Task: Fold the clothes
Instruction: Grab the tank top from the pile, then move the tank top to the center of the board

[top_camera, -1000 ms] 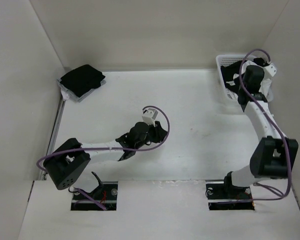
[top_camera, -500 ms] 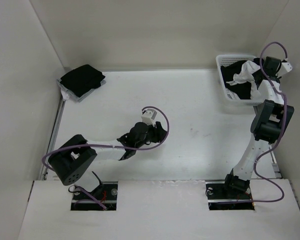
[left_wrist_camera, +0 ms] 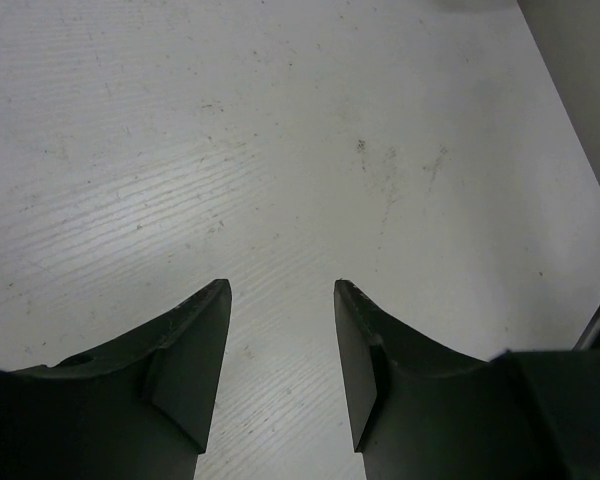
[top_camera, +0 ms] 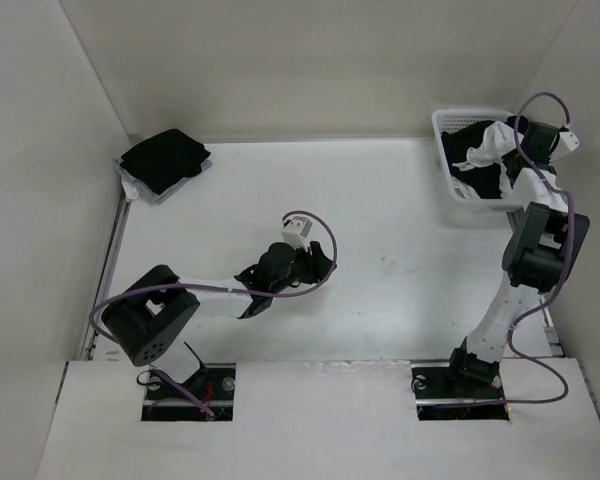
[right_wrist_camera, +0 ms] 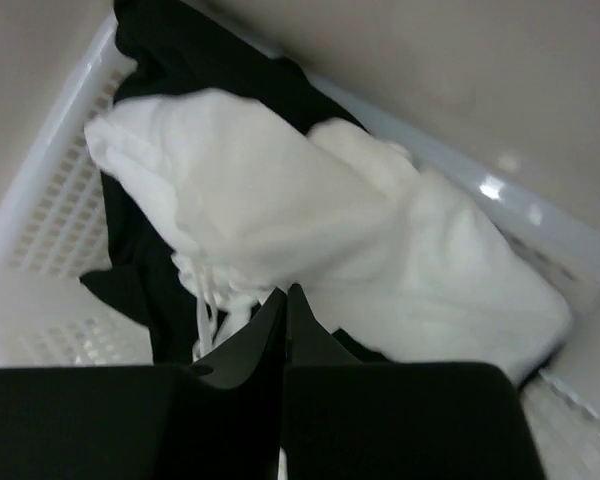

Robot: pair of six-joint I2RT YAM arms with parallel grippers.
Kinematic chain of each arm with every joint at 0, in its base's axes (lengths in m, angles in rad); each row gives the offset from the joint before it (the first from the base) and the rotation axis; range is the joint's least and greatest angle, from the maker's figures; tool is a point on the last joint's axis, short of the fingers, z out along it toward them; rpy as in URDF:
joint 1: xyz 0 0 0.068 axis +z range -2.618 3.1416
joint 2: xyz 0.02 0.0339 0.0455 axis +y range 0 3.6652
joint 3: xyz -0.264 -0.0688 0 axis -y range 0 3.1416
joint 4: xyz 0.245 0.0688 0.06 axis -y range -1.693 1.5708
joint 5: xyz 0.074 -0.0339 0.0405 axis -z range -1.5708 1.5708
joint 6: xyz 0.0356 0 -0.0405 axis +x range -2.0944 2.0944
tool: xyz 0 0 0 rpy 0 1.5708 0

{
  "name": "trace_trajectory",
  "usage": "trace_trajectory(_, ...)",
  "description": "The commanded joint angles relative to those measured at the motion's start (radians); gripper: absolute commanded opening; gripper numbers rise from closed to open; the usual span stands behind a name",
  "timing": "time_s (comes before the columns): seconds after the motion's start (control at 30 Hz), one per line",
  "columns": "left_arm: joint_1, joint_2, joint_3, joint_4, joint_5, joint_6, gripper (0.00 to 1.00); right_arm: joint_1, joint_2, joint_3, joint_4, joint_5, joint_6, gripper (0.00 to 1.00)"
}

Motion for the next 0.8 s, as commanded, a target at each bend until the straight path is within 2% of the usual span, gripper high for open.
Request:
trace_trajectory(0.0, 0.005, -0.003, 0.009, 0.070, 0.027, -0.015, 0.44, 0.046, -0.321, -0.141, 0.236, -0.009, 0.018, 0.00)
trace_trajectory(0.13, 0.018, -0.027, -0.005, 0.081, 0.027, -0.021, 0.44, 0.138, -0.534, -0.220, 0.278, -0.078, 0.020, 0.01)
trace_trajectory(0.2, 0.036, -0.055, -0.011, 0.077, 0.027, -0.035, 0.44, 0.228, -0.648, -0.224, 0.267, -0.130, 0.011, 0.02)
trace_trajectory(0.27, 0.057, -0.087, -0.021, 0.069, 0.027, -0.054, 0.44, 0.285, -0.699, -0.224, 0.252, -0.166, 0.003, 0.03)
trace_trajectory(0.4, 0.160, -0.248, -0.081, 0.008, 0.027, -0.127, 0.44, 0.510, -0.815, -0.295, 0.167, -0.262, -0.025, 0.04)
trace_trajectory(0.53, 0.299, -0.459, -0.184, -0.080, 0.019, -0.193, 0.46, 0.840, -0.875, -0.573, 0.181, -0.258, 0.041, 0.08)
trace_trajectory(0.6, 0.376, -0.553, -0.221, -0.156, 0.015, -0.210, 0.48, 0.978, -0.869, -0.703, 0.221, -0.226, 0.096, 0.17)
trace_trajectory(0.67, 0.459, -0.627, -0.241, -0.254, 0.013, -0.213, 0.50, 1.122, -0.845, -0.821, 0.274, -0.221, 0.141, 0.45)
trace_trajectory(0.7, 0.491, -0.647, -0.244, -0.297, 0.016, -0.206, 0.50, 1.167, -0.845, -0.862, 0.281, -0.215, 0.155, 0.54)
trace_trajectory(0.77, 0.512, -0.664, -0.252, -0.353, 0.012, -0.195, 0.49, 1.218, -0.886, -0.933, 0.269, -0.186, 0.175, 0.59)
